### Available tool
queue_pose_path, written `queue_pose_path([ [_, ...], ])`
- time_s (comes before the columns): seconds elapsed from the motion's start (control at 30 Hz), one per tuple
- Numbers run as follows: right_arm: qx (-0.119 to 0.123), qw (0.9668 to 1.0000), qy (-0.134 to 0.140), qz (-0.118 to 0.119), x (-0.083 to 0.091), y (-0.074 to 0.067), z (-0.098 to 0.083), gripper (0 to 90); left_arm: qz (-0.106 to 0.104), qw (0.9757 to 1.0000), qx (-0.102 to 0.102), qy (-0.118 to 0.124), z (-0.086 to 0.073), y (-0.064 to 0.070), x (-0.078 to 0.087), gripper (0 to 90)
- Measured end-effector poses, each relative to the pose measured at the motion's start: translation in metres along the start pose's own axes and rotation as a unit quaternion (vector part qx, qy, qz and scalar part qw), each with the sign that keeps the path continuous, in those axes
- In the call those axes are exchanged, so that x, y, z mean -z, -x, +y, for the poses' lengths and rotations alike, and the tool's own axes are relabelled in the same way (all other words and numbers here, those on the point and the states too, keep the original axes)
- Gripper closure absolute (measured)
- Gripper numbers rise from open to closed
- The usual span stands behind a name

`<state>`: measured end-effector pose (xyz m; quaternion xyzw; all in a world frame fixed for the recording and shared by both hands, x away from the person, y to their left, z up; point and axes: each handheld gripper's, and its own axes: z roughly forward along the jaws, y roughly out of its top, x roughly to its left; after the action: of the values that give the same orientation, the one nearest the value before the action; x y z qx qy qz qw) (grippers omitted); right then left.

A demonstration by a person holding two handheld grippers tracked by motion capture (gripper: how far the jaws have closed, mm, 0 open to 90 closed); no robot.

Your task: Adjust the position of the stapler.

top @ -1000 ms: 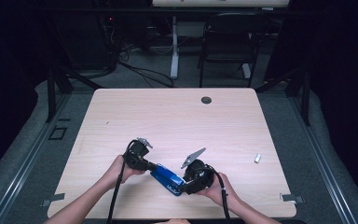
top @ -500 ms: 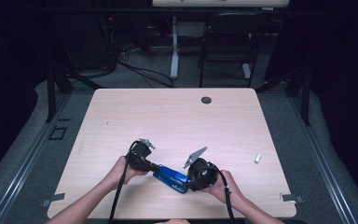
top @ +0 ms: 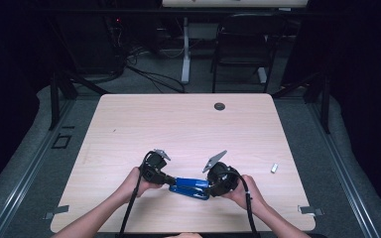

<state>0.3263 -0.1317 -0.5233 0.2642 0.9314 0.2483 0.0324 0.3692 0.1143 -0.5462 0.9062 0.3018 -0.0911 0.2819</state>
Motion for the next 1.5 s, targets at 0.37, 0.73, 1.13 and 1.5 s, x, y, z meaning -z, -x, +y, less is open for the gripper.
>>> queue_pose_path([
  [0.37, -0.014, 0.9999, -0.002, -0.009, 0.006, 0.016, -0.004, 58.0, 0.005, 0.9999, -0.011, 0.006, 0.006, 0.01, -0.008, 89.9],
  [0.73, -0.021, 0.9997, -0.002, -0.014, 0.007, 0.028, -0.005, 55.6, 0.009, 0.9996, -0.024, 0.007, 0.009, 0.016, -0.014, 87.7],
  [1.13, -0.032, 0.9994, 0.003, -0.009, 0.01, 0.031, -0.008, 51.8, 0.003, 0.9997, -0.021, 0.008, 0.009, 0.007, -0.013, 73.5],
  [1.5, -0.082, 0.996, 0.022, -0.027, 0.029, 0.047, -0.025, 15.3, 0.025, 0.9994, -0.015, 0.02, 0.011, 0.002, -0.005, 24.7],
])
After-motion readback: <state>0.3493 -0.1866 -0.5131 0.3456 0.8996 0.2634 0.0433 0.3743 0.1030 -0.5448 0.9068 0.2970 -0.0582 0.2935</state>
